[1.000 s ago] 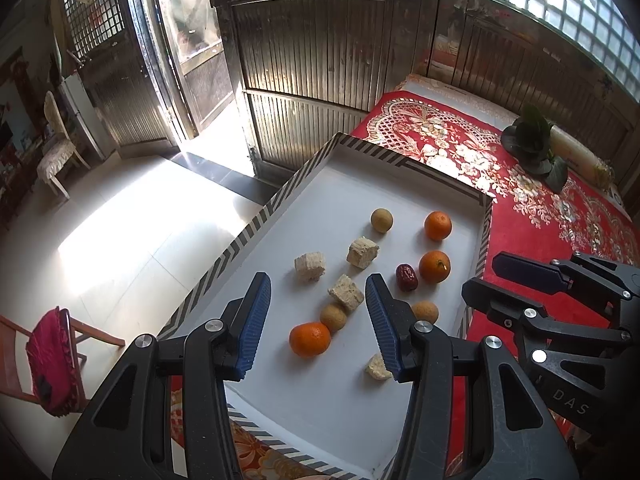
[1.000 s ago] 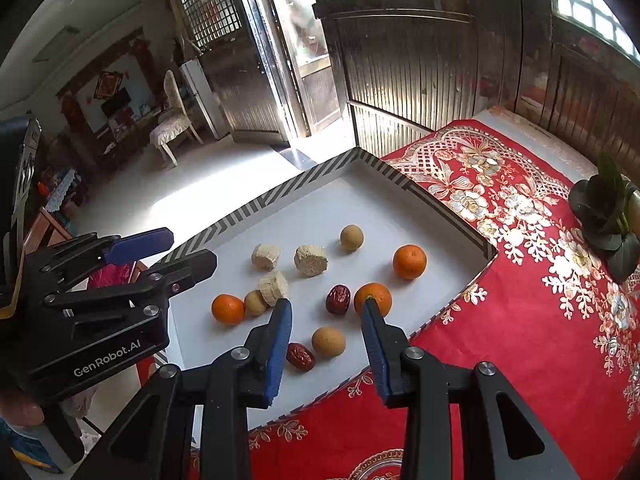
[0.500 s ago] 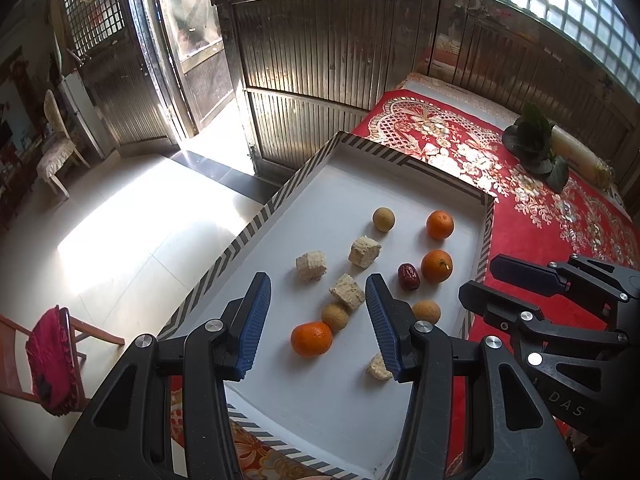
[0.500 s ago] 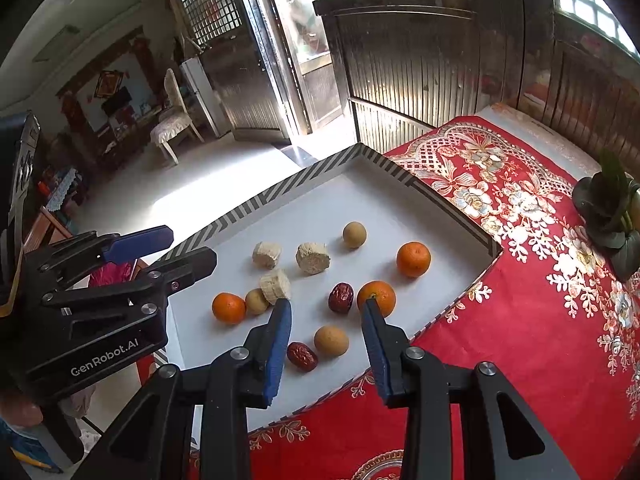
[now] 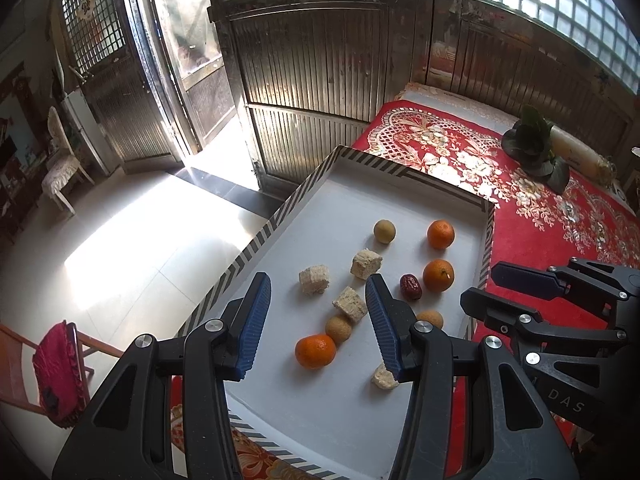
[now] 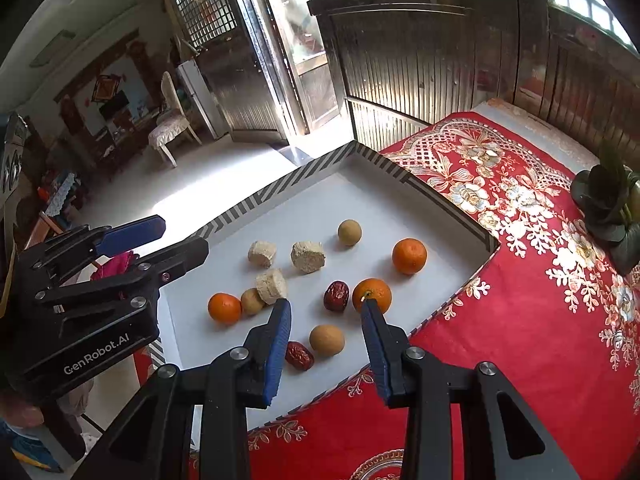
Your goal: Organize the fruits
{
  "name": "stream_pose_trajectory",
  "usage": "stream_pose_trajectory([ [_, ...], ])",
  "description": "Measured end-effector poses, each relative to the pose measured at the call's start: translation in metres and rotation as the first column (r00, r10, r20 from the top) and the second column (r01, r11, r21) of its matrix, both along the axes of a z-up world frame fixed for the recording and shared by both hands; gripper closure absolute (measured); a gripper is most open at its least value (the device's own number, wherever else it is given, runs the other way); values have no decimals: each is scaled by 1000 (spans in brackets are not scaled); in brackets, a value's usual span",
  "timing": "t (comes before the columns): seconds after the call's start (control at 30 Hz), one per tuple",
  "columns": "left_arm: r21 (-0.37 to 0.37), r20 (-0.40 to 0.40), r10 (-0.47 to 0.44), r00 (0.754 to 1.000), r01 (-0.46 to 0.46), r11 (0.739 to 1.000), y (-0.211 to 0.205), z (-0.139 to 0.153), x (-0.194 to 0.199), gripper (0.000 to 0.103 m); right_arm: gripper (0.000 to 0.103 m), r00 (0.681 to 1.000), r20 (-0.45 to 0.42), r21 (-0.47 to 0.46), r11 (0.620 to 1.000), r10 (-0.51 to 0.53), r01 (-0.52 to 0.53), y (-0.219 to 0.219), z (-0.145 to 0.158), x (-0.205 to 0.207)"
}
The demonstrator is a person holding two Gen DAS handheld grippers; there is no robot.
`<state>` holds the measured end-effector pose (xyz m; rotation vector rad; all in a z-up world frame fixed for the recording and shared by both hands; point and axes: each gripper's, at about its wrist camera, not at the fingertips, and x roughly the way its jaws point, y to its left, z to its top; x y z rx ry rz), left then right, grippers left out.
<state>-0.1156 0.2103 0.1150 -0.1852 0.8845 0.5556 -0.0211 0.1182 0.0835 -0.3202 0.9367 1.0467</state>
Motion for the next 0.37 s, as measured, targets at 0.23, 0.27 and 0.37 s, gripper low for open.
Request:
stream_pose_trajectory([
  [0.23,28,7,-43,999,43,999,-15,4,9,54,68,998,-14,9,998,-54,54,-18,-3,11],
  [0.27,26,7,-52,999,51,998,-16,5,11,54,68,998,-14,9,998,-63,64,-21,-3,12],
  [0.37,14,2,-70,998,70,997,-22,4,18,54,68,995,-11,7,995,-96,96,-37,-3,18],
])
